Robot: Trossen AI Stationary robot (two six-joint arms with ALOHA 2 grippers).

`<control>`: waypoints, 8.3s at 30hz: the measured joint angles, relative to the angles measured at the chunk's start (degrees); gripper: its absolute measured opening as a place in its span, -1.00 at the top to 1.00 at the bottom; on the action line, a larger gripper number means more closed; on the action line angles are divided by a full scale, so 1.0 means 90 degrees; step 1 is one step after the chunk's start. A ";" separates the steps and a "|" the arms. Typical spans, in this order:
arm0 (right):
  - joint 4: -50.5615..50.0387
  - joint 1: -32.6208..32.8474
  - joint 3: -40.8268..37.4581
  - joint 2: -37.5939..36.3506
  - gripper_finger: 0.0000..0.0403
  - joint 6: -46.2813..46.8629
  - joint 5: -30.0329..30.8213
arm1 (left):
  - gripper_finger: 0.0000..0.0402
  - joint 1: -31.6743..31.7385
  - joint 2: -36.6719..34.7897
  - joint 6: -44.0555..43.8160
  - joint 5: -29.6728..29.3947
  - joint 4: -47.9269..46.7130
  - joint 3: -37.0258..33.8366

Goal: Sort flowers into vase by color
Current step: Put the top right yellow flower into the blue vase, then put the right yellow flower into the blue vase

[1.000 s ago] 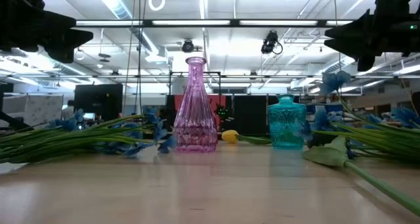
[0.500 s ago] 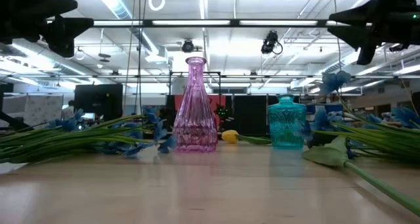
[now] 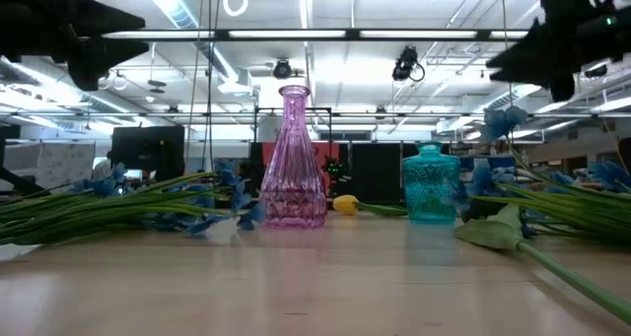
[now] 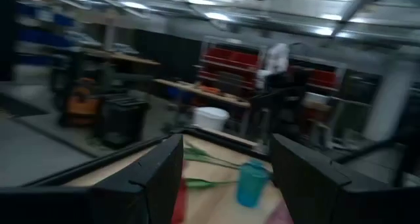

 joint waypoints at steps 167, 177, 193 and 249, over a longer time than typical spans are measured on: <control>0.1832 0.1737 0.1557 0.3549 0.84 -0.0664 0.0908 | -0.15 0.3858 0.3541 -0.1537 0.4124 0.0586 0.1008; 0.3519 0.2228 0.0392 0.3549 0.84 -0.0711 0.1613 | -0.15 0.3858 0.3541 -0.1538 0.4124 0.0591 0.1008; 0.4010 0.2768 -0.0310 0.3549 0.84 -0.0852 0.0856 | -0.15 0.3858 0.3541 -0.1435 0.4127 0.0712 0.1008; 0.0635 -0.2497 0.1234 0.6637 0.01 -0.0250 -0.2749 | -0.15 0.3859 0.3541 -0.1199 0.4131 0.0386 0.1008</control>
